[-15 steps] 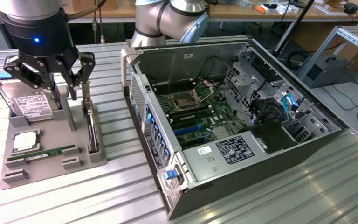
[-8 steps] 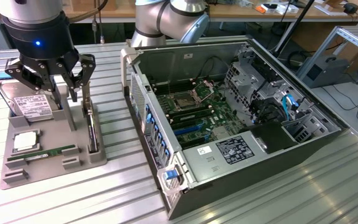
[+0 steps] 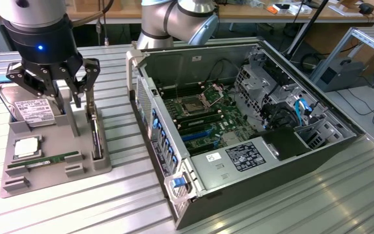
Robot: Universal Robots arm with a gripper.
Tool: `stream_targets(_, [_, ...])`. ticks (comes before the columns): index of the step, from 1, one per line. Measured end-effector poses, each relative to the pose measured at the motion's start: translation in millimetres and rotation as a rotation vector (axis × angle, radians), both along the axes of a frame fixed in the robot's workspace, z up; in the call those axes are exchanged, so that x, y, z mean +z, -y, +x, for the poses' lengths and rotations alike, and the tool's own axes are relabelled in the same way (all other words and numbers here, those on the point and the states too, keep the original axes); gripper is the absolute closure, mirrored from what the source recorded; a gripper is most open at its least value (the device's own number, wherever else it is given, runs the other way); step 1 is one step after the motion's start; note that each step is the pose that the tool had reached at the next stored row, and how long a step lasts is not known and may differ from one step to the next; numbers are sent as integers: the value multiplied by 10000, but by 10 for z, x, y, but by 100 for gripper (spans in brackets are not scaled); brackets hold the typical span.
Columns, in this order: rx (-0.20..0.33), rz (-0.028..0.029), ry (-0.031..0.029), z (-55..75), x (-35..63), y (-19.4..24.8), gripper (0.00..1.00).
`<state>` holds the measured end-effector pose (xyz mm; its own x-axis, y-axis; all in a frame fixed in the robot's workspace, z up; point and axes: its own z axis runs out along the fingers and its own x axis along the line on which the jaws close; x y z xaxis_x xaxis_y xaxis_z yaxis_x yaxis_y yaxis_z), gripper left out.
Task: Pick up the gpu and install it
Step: 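Pick up the gpu and move the gpu toward the slot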
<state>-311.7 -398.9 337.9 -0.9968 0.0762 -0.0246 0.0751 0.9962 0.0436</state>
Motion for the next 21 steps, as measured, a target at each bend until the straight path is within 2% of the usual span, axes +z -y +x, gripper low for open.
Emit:
stream_targets(8, [2, -2, -2, 11, -74, 1, 64])
stream_targets(21, [0, -1, -1, 189, -235, 1, 64])
